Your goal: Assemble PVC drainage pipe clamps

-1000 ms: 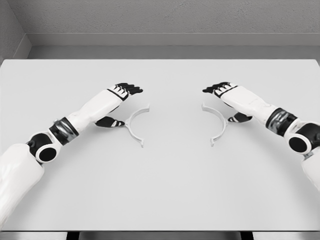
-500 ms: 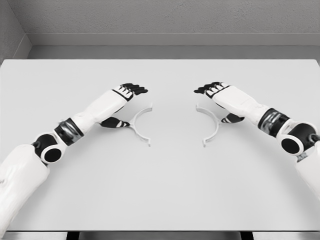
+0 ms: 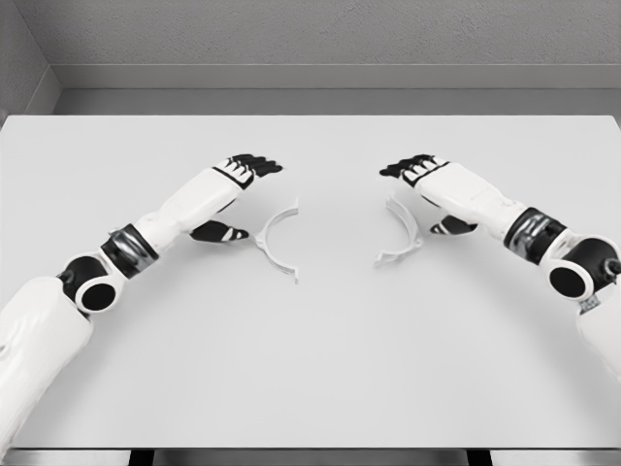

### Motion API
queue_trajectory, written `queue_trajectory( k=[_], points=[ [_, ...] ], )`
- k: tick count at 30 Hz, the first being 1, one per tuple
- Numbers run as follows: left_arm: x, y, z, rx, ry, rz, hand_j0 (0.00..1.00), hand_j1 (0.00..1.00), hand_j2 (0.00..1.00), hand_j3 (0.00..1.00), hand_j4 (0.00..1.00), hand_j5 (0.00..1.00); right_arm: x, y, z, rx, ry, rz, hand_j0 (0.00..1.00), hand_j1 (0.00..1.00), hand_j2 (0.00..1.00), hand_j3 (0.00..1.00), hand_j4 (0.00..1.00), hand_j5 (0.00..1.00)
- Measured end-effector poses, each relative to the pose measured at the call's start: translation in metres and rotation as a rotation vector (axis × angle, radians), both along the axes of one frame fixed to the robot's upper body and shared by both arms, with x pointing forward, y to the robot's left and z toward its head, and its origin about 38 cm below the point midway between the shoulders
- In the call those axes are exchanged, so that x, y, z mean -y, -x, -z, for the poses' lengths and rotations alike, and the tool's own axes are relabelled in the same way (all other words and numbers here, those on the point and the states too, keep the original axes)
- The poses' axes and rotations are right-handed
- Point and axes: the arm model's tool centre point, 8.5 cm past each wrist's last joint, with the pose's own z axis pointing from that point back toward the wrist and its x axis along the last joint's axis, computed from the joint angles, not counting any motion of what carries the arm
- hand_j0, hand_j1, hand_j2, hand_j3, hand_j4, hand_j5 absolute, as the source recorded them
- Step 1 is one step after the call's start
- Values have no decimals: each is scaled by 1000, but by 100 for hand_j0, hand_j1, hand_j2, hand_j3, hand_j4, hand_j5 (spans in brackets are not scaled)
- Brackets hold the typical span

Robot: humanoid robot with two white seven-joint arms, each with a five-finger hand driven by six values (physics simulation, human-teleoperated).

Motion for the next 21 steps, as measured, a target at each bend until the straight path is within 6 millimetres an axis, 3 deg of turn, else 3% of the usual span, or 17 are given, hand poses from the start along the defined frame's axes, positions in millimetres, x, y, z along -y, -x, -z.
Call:
queue_trajectory(
  k=[6,11,21],
  points=[
    [-9,-7,-9,18,-12,-15,100,100,100,100,100,100,5,-1,-3,8,-4,14,100,100,100,100,100,100],
    [-11,-19,-24,50,-16,-21,100,100,100,100,100,100,-2,2,5,-9,2,-1,100,100,100,100,100,100],
    [-16,-20,-16,26,-32,-36,100,100,100,100,100,100,-4,-5,8,-23,13,16,100,100,100,100,100,100]
  ],
)
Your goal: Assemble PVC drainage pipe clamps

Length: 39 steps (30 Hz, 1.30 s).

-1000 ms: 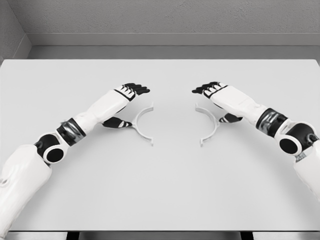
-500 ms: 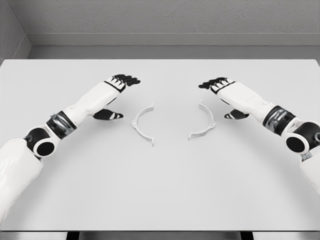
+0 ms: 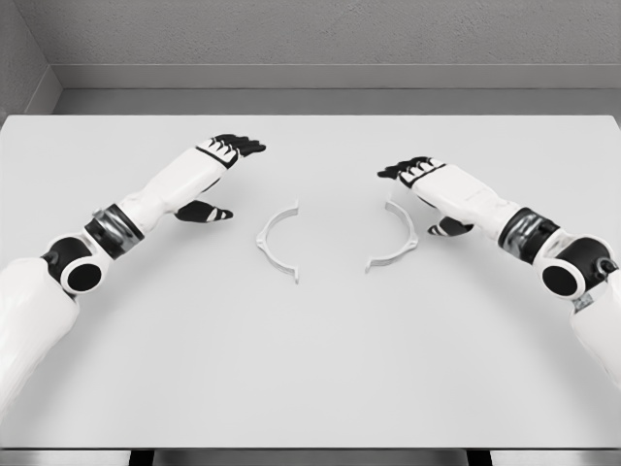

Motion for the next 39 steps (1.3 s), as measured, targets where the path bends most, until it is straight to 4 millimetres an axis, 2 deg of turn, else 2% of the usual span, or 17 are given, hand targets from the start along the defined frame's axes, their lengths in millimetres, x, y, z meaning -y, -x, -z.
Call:
queue_trajectory(
  k=[11,29,33,39],
  points=[
    [0,0,1,-3,-3,1,100,100,100,100,100,100,-13,-9,3,-4,-19,5,100,100,100,100,100,100],
    [1,0,2,-4,-4,2,100,100,100,100,100,100,-40,-12,3,-7,-28,-18,100,100,100,100,100,100],
    [3,0,3,-4,-3,4,100,100,100,100,100,100,-38,-15,-1,0,-32,-9,100,100,100,100,100,100],
    [4,0,3,-4,-3,6,100,100,100,100,100,100,-19,-12,1,-4,-41,36,100,100,100,100,100,100]
  ],
)
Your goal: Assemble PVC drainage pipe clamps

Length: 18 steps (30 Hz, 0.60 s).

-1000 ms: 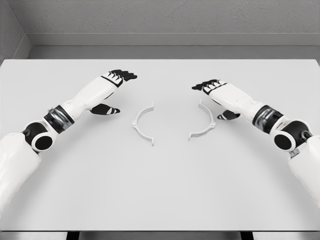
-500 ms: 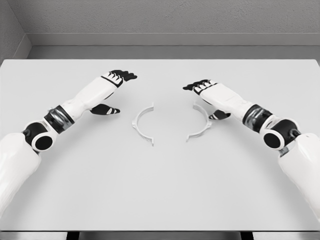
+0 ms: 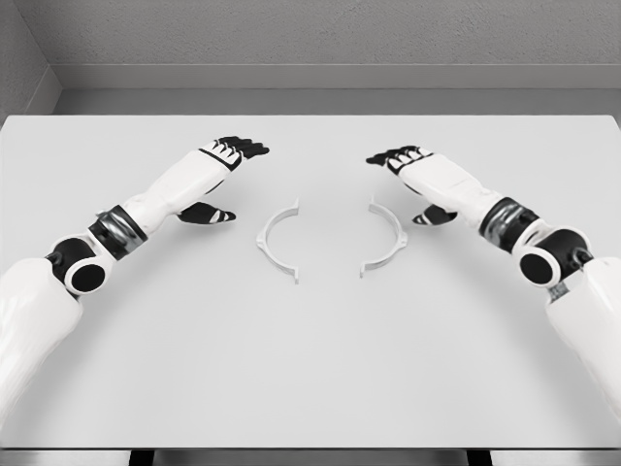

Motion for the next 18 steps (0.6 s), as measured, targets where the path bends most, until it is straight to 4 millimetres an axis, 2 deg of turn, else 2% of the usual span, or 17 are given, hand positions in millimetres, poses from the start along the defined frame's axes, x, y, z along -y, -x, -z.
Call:
queue_trajectory(
  k=[3,10,18],
  points=[
    [0,0,0,1,0,0,100,100,100,100,100,100,4,8,3,-4,6,-4,100,100,100,100,100,100],
    [0,0,0,0,0,0,100,100,100,100,100,100,-4,17,-5,26,8,-39,100,100,100,100,100,100],
    [-1,0,0,0,-1,-2,100,100,100,100,100,100,-6,23,2,10,10,-44,100,100,100,100,100,100]
  ],
)
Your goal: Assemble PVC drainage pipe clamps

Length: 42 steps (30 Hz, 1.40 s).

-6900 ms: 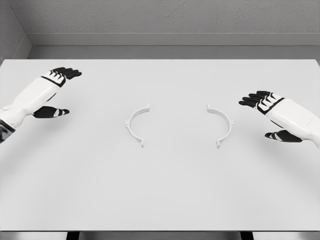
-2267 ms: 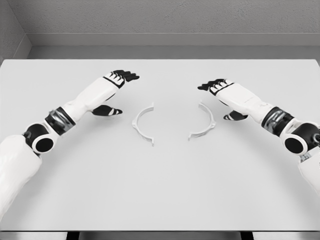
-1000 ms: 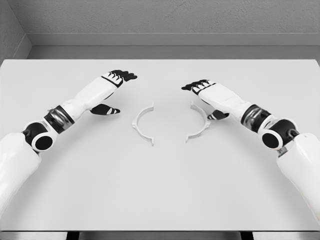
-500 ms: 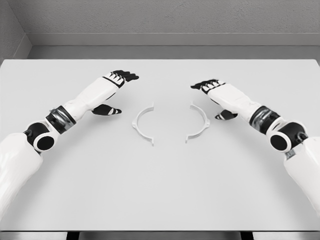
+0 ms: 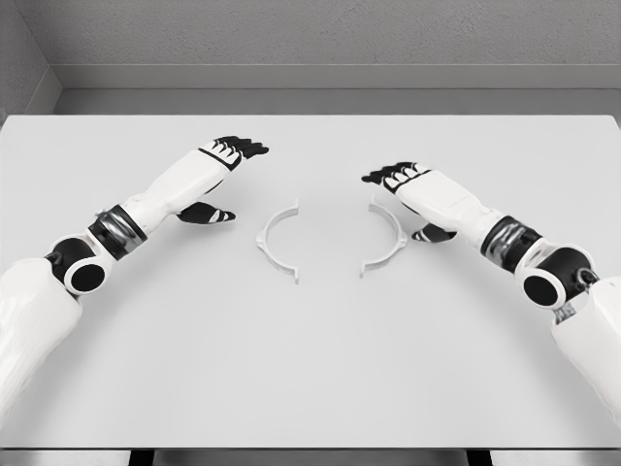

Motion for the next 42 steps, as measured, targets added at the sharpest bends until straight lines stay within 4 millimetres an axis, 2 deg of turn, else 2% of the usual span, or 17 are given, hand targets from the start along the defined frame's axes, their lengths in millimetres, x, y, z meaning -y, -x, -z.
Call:
queue_trajectory(
  k=[22,42],
  points=[
    [-5,-2,3,-10,-5,-12,100,100,100,100,100,100,-18,-3,1,-8,-1,-6,100,100,100,100,100,100],
    [9,4,17,-43,-16,21,100,100,100,100,100,100,-41,-4,4,-20,-7,-34,100,100,100,100,100,100]
  ],
)
